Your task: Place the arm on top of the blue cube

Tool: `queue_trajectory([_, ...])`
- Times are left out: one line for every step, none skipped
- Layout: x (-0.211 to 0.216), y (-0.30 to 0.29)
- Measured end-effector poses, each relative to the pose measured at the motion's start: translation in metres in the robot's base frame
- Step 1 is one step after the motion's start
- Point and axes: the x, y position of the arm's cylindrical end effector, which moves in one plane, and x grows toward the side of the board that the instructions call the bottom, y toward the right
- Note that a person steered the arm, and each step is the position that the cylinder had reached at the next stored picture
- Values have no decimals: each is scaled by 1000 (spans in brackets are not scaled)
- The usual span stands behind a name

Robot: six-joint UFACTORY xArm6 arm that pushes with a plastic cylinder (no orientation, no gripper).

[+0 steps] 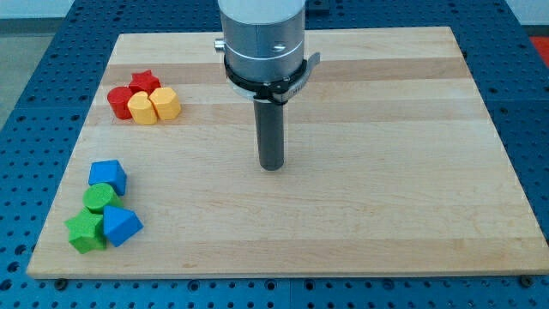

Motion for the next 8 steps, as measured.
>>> queue_trajectory([0,0])
queue_trajectory([2,0])
queue_trajectory([2,-26])
queue_trajectory([4,-114])
queue_trajectory([5,-116])
queue_trajectory([-23,-144])
queue_trajectory([-34,-164])
queue_trajectory([-34,-189])
